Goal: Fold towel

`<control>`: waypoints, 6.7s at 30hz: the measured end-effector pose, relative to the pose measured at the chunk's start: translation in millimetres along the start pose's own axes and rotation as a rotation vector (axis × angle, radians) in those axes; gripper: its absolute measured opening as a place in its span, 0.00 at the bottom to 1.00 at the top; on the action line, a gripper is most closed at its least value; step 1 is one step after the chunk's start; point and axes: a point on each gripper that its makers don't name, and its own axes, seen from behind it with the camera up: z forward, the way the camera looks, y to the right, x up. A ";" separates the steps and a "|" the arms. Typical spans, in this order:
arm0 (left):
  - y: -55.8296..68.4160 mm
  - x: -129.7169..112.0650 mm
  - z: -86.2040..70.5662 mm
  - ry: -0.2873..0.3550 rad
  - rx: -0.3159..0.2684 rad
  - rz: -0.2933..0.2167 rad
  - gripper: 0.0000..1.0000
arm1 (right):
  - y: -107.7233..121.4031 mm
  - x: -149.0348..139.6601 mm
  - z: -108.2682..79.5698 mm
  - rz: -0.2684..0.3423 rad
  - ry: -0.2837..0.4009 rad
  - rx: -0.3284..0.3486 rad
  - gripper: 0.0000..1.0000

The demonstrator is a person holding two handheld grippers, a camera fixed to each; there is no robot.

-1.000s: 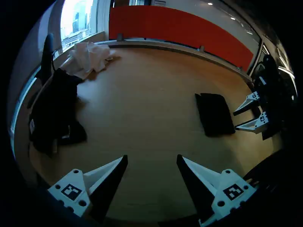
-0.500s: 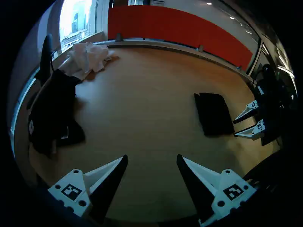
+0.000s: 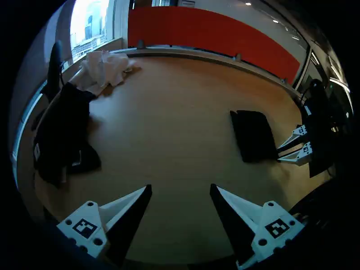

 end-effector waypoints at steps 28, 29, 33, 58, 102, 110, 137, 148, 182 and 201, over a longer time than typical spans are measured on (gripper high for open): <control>3.6 0.5 3.3 -0.003 -0.009 0.009 0.96 | 7.9 4.2 -6.8 0.028 0.035 -0.026 0.03; 3.7 0.4 3.4 -0.004 -0.010 0.009 0.96 | 8.1 5.4 -8.1 0.029 0.039 -0.026 0.03; 3.7 0.7 4.8 -0.004 -0.013 0.011 0.96 | 9.9 13.8 -15.9 0.026 0.058 -0.026 0.03; 13.4 26.1 3.9 0.043 -0.043 0.060 0.96 | 46.5 139.6 -114.3 -0.067 0.321 -0.148 0.02; 29.6 58.8 16.9 0.076 -0.059 0.122 0.96 | 143.9 96.7 -215.9 0.091 0.397 -0.298 0.02; 31.5 60.3 18.9 0.074 -0.053 0.115 0.96 | 166.8 73.0 -231.7 0.124 0.385 -0.316 0.03; 21.7 56.5 9.6 0.063 -0.007 0.108 0.96 | 274.8 -39.1 -274.6 0.274 0.274 -0.431 0.03; 21.5 54.7 5.9 0.058 0.005 0.116 0.96 | 302.1 -67.0 -274.3 0.323 0.233 -0.454 0.03; 32.4 53.8 6.8 0.053 0.002 0.128 0.96 | 312.8 -136.8 -275.1 0.410 0.154 -0.468 0.03; 32.9 52.2 3.5 0.051 0.000 0.148 0.96 | 294.6 -209.4 -276.4 0.461 0.088 -0.475 0.03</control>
